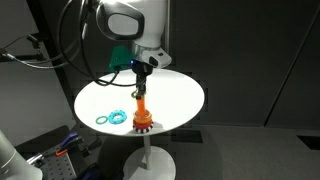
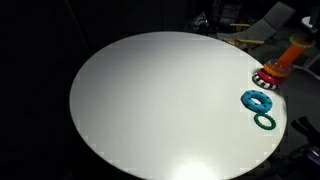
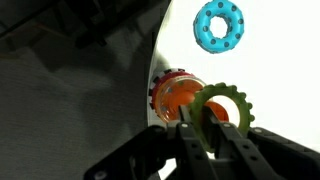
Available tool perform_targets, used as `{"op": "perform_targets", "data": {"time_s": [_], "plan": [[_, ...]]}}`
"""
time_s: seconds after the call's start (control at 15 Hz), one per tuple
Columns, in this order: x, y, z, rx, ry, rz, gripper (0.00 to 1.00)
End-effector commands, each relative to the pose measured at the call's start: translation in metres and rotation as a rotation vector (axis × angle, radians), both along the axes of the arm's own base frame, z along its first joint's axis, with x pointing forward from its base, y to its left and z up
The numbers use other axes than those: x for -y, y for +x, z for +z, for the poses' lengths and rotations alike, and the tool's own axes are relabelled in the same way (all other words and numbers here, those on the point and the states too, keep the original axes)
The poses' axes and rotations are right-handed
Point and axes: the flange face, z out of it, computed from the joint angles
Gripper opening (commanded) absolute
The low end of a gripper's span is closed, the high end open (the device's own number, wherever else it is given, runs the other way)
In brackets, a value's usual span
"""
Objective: Pick up the light green ring and stack it onto the rings stacking stand
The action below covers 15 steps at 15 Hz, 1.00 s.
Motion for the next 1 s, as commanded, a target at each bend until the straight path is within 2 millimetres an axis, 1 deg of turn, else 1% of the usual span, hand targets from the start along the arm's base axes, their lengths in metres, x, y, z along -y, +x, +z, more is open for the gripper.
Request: {"op": "perform_targets", "data": {"time_s": [0.0,0.67,0.8,0.93], "plan": [[0.006,-0.002,-0.006,-0.009,0.002,0.003,0.06],[0.017,0.000,0.018,0.003,-0.008,0.012,0.06],[0.019,0.002,0.021,0.007,-0.010,0.010,0.06],[0.020,0.002,0.020,0.006,-0.009,0.009,0.06]]}}
